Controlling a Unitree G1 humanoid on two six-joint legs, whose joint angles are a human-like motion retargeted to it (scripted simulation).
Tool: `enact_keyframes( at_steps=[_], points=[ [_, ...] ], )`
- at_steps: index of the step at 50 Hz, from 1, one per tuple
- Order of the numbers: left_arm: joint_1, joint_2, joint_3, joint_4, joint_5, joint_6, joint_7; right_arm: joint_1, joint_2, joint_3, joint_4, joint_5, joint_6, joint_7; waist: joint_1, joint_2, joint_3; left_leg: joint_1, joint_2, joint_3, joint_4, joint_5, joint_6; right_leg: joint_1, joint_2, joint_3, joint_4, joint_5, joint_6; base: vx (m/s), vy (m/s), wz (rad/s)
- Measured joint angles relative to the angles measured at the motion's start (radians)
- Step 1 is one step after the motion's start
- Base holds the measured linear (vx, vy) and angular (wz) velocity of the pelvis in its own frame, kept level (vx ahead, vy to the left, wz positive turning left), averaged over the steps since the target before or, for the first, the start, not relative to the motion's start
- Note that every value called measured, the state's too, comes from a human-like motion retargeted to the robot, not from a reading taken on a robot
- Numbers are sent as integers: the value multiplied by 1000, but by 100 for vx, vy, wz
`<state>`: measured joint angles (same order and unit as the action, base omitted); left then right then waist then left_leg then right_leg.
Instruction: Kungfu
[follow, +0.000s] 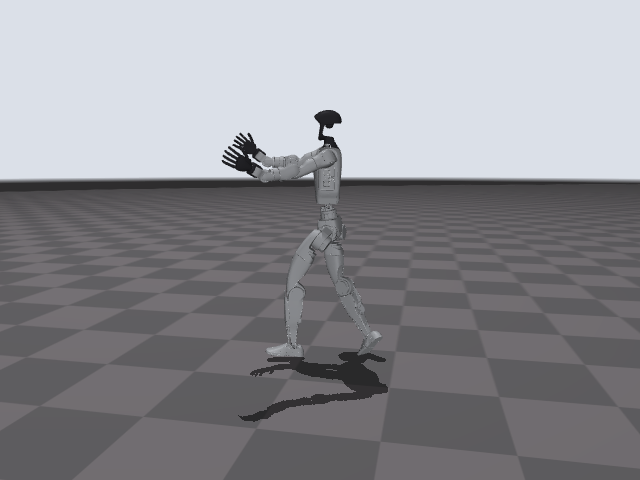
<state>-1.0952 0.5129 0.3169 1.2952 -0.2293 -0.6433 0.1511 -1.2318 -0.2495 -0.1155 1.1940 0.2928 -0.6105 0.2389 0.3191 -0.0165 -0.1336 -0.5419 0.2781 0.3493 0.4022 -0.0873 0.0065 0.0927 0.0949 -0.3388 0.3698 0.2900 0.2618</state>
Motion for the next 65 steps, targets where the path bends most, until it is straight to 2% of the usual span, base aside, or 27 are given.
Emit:
enact_keyframes(
  at_steps=[3,5,8,10,13,16,18,20,22,23,25,27,28,30,32,35,37,38,42,45,50,53,57,60,63,65],
  points=[
    [-30,-1,-24,-7,20,42,-14,6,-40,0,-11,-85,-28,-102,-33,27,19,0,8,-86,-11,11,-33,-39,84,-6,121,-31,0,43,-62,131],
    [-36,-7,-51,-15,2,84,-55,19,-53,-11,-9,-120,-27,-172,-64,47,-2,11,-11,-150,-24,-7,-30,-54,98,-35,184,-30,0,67,-7,145],
    [-9,-39,-61,-38,-1,126,-110,74,-63,-22,-25,-113,-6,-192,-72,39,-16,67,-69,-177,-36,-42,-8,-68,79,33,262,-63,0,71,19,102],
    [23,-66,-71,-48,-6,137,-127,130,-65,-25,-48,-113,2,-160,-86,32,-12,120,-125,-186,-39,-70,17,-70,66,112,272,-114,0,57,31,100],
    [119,-126,-82,-53,-32,156,-164,262,-76,-12,-77,-161,-12,-90,-161,12,-16,215,-275,-220,-85,-89,84,-88,15,222,224,-211,0,53,32,137],
    [240,-218,-93,-62,-43,185,-231,433,-67,-53,-95,-312,17,-88,-220,-17,-13,288,-382,-256,-121,-95,118,-175,-34,279,108,-281,-83,37,8,108],
    [321,-312,-94,-37,-16,213,-272,571,-34,-118,-95,-456,59,-117,-257,-35,0,339,-436,-276,-144,-100,134,-255,-73,293,-10,-291,-138,26,-8,90],
    [401,-425,-85,39,46,249,-297,709,10,-183,-56,-591,110,-151,-309,-43,31,409,-479,-308,-173,-104,149,-337,-102,296,-127,-272,-216,18,-7,87],
    [472,-505,-143,149,68,304,-360,829,42,-225,55,-695,198,-195,-363,-45,80,489,-515,-327,-207,-107,171,-413,-130,270,-235,-148,-237,12,-7,71],
    [510,-525,-225,186,32,350,-430,880,55,-250,137,-756,266,-226,-401,-44,111,534,-530,-348,-225,-107,181,-446,-135,274,-290,-66,-219,8,-11,95],
    [577,-566,-372,221,-45,446,-573,967,61,-314,353,-881,441,-289,-492,-27,158,602,-527,-401,-254,-105,190,-528,-124,271,-382,22,-208,2,-10,120],
    [641,-652,-439,212,-101,391,-573,1086,36,-346,506,-966,669,-297,-570,-2,199,648,-505,-450,-279,-105,189,-622,-117,269,-417,-98,-181,7,-16,87],
    [664,-701,-464,199,-134,342,-545,1182,36,-355,506,-1005,801,-277,-585,8,211,659,-500,-453,-288,-108,192,-668,-106,281,-408,-134,-222,12,-19,31],
    [682,-753,-570,149,-233,284,-534,1382,43,-360,506,-1036,997,-257,-617,33,224,670,-489,-469,-292,-119,197,-740,-98,249,-369,-101,-343,11,-16,31],
    [681,-727,-724,30,-274,300,-590,1570,52,-360,506,-999,1073,-242,-645,42,222,670,-494,-499,-278,-134,200,-783,-117,232,-306,-108,-330,12,-24,64],
    [699,-708,-809,-101,-104,344,-718,1826,93,-388,506,-981,924,-230,-668,39,205,669,-496,-535,-246,-171,199,-804,-87,350,-214,-50,-281,14,-38,57],
    [709,-703,-809,-143,12,372,-772,1949,126,-417,506,-984,871,-245,-680,33,180,667,-492,-555,-233,-195,192,-796,-57,438,-178,16,-239,19,-50,39],
    [714,-702,-805,-156,43,366,-780,1995,135,-431,506,-987,868,-251,-685,28,161,662,-492,-561,-230,-202,187,-794,-54,447,-164,15,-223,21,-52,21],
    [740,-703,-808,-204,-3,274,-725,2110,148,-469,506,-978,828,-244,-689,25,91,638,-496,-572,-225,-227,173,-791,-97,352,-137,-50,-218,20,-49,0],
    [754,-705,-804,-241,-49,213,-698,2095,147,-489,506,-956,796,-216,-680,29,82,636,-490,-570,-211,-259,166,-790,-110,350,-116,-48,-229,10,-44,-10],
    [761,-706,-819,-304,-32,140,-696,1948,134,-506,503,-943,640,-196,-685,51,64,640,-472,-606,-182,-301,147,-806,-151,414,-100,-6,-220,16,-49,26],
    [750,-708,-813,-347,-43,79,-676,1887,181,-513,314,-929,488,-234,-680,72,49,646,-451,-624,-170,-305,124,-831,-199,411,-92,-2,-226,20,-64,26],
    [700,-705,-803,-435,-82,-9,-633,1860,226,-414,-103,-723,242,-204,-659,100,41,660,-420,-653,-155,-285,96,-857,-262,439,-77,1,-234,11,-55,39],
    [619,-687,-753,-527,-127,-33,-600,1824,237,-341,-464,-506,194,-117,-644,112,43,678,-390,-671,-134,-265,80,-840,-301,471,-82,-67,-242,14,-86,52],
    [468,-641,-666,-631,-212,-24,-553,1734,220,-285,-757,-336,210,-58,-643,100,35,697,-360,-690,-97,-256,78,-777,-349,490,-92,-142,-268,21,-125,83],
    [309,-564,-585,-690,-257,-15,-498,1613,198,-276,-879,-304,198,-42,-662,65,32,712,-343,-696,-64,-268,73,-705,-396,472,-104,-186,-214,5,-98,92]
  ],
)
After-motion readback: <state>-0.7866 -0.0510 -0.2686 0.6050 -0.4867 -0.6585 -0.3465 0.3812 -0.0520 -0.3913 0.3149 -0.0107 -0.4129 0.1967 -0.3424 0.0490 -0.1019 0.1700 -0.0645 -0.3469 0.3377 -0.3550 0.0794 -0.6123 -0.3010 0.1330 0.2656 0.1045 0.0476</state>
